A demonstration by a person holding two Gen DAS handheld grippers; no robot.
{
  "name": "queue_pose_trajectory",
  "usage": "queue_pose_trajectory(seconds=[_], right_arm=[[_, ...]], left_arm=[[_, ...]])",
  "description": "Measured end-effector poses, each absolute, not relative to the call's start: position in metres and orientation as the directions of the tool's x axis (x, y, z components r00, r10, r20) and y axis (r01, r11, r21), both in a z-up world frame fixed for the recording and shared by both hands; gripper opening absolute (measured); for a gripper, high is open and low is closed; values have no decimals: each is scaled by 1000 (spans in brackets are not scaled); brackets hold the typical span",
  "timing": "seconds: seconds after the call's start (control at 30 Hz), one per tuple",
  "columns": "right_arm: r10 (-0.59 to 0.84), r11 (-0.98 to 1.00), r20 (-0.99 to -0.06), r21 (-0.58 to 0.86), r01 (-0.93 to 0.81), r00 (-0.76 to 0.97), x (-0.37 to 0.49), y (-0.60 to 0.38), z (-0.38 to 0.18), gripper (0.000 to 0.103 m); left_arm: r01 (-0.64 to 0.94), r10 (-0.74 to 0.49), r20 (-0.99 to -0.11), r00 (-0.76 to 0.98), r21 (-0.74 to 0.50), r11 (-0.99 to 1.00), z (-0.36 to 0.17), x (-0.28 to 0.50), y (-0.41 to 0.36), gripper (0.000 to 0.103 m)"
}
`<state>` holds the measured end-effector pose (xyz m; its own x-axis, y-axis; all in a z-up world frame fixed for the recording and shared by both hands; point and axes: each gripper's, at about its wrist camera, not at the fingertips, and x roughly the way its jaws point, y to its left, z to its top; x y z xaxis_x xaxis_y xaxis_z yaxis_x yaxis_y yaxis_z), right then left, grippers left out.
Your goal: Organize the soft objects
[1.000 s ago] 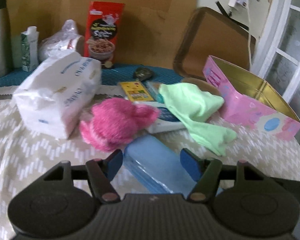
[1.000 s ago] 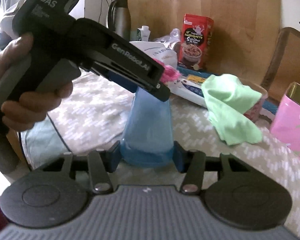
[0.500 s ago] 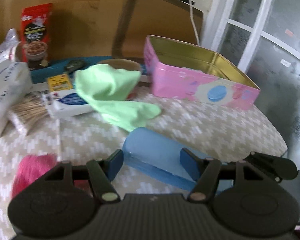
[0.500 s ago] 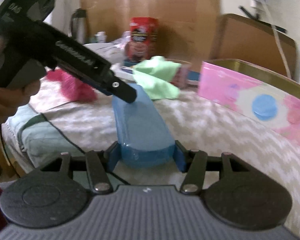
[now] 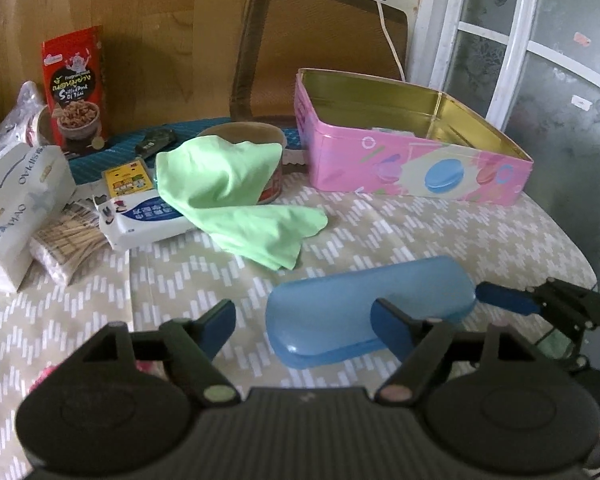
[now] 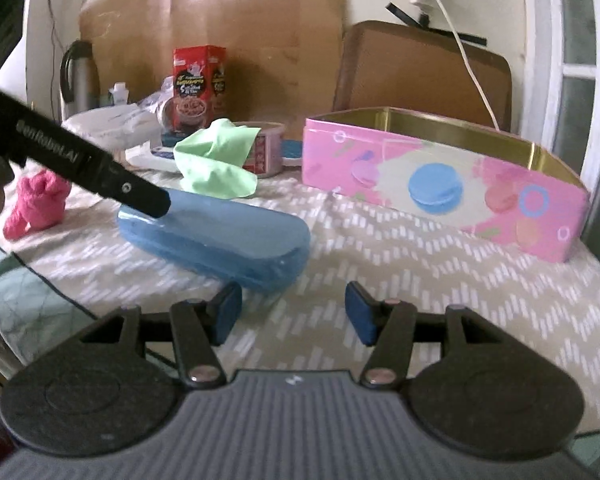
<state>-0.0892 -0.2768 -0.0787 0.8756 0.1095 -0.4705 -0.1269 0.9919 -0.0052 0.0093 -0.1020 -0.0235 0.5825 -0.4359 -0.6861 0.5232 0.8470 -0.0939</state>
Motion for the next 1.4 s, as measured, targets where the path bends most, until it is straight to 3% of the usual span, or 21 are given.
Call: queue_pose_trajectory(seconds=[0.13,0.63,1.1,1.27,1.4], right_arm=[[138,987,-473,-4,-159,870,-91,-274,-79,60],[182,978,-481,-4,-210,857,-75,-262,-79,66],[31,999,-468,-17,-44,883,-99,-315,-81,67],[-97,991,-379,-126,53,920,-104,-330,-60,67],[-134,987,-300,-123,101,945,-86,-358,-33,67]], left_arm=[[525,-432,-682,590,-83,847,-24,10,-104,86],[554,-506,-685,524,-177,813,-32,19,-114,87],[679,-556,-676,484,-110,726,-32,5,-188,86],[730,-606,-618,500,-76,680,-3,4,-223,86],[735,-638,-538,550,-50,676,29,19,-252,86]])
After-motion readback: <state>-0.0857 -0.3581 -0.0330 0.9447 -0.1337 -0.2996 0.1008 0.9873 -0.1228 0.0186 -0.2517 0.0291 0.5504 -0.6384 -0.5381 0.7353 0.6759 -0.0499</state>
